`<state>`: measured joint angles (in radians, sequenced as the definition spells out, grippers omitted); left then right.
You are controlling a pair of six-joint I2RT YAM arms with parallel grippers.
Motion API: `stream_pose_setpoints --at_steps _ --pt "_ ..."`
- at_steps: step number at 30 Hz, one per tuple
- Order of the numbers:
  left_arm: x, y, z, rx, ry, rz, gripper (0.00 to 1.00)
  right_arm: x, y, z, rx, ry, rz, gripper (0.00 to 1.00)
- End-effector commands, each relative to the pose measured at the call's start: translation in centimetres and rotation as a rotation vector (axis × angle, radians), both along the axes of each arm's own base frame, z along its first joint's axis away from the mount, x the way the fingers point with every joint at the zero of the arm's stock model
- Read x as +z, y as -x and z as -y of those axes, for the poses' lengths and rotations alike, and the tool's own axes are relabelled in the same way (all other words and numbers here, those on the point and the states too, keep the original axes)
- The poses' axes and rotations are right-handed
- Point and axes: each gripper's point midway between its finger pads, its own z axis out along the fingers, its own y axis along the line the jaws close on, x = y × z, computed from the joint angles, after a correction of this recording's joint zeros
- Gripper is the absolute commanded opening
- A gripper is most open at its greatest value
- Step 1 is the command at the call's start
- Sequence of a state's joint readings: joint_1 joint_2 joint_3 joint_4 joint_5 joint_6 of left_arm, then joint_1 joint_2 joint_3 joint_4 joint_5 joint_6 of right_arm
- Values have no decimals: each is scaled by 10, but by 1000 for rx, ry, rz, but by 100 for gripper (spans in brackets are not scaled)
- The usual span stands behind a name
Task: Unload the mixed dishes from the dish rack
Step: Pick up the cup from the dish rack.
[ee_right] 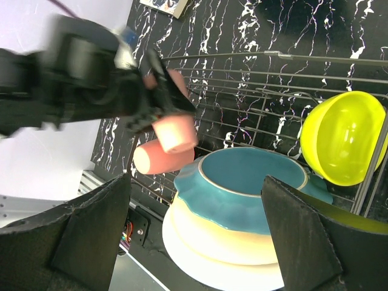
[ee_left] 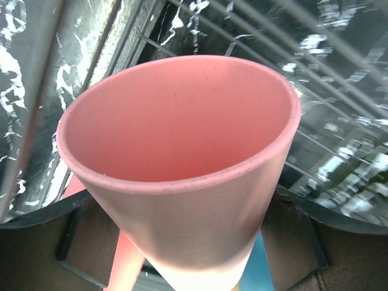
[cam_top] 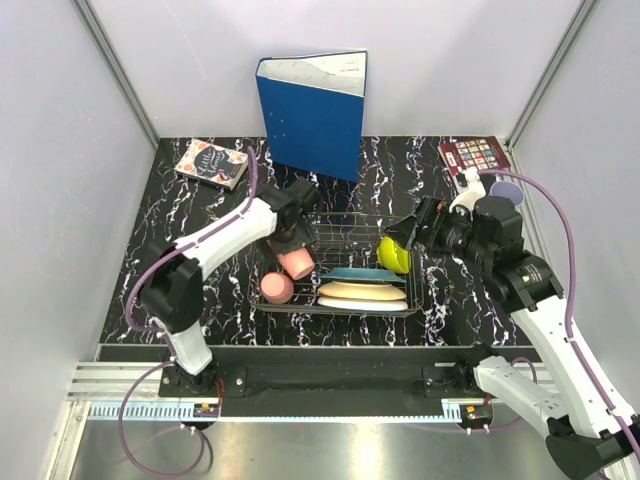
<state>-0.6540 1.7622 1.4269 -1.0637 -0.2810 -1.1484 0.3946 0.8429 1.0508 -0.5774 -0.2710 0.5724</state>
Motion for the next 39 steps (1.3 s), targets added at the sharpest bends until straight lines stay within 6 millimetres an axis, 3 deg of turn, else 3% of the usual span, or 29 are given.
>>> stream_pose_setpoints --at_steps 1,3,4,6,9,10,11,12,13,14,15,16,17,18,19,23,26,27,29,30,31,32,33,34,39 --pt "77 -17 3 -16 73 183 57 20 -4 -1 1 -1 56 96" --pt "93 -17 6 -33 103 205 53 24 -5 -2 2 -5 61 96" --pt "111 -19 8 -50 129 245 50 30 -5 -2 1 -10 73 96" --pt "132 -20 12 -81 168 289 39 37 -6 -2 2 -16 82 96" --pt "179 -24 32 -292 261 407 25 68 -9 -3 -3 -40 136 96" --pt "199 -32 47 -363 327 498 17 73 -11 -5 1 -48 136 96" --pt "219 -20 63 -474 430 543 14 80 -11 -7 9 -55 145 96" --pt "229 -17 72 -586 461 595 9 95 -11 -8 13 -71 172 96" --pt "236 -18 86 -658 518 660 6 98 -14 -10 20 -73 169 96" --pt "249 0 99 -772 614 678 0 104 -14 -11 24 -79 180 96" --pt "243 8 105 -871 631 689 0 117 -13 -11 27 -90 205 96" --pt "255 11 115 -950 678 758 0 120 -15 -15 44 -95 205 96" --pt "258 31 124 -1072 763 757 0 124 -14 -17 55 -102 210 97" --pt "248 42 124 -1158 775 768 0 133 -12 -17 61 -117 220 97" --pt "258 57 131 -1277 846 822 0 136 -11 -21 78 -129 221 97" --pt "256 90 130 -1515 876 923 0 139 -10 -28 114 -153 201 96" --pt "253 93 125 -1597 781 980 0 126 -11 -29 121 -125 138 95" --pt "247 91 121 -1639 695 996 0 129 -10 -28 123 -117 134 95" --pt "242 81 115 -1658 558 1033 0 110 -10 -30 128 -78 27 93" --pt "235 78 111 -1701 486 1047 0 116 -8 -29 131 -68 19 93" --pt "235 76 107 -1716 434 1066 0 95 -9 -30 134 -28 -86 93" --pt "232 74 104 -1735 396 1071 0 90 -8 -29 135 -11 -125 92" --pt "227 71 102 -1768 341 1079 0 94 -6 -29 148 6 -131 92" --pt "225 67 99 -1770 305 1079 0 81 -2 -32 180 25 -208 92" --pt "216 64 101 -1800 272 1063 0 75 4 -36 229 39 -247 87"
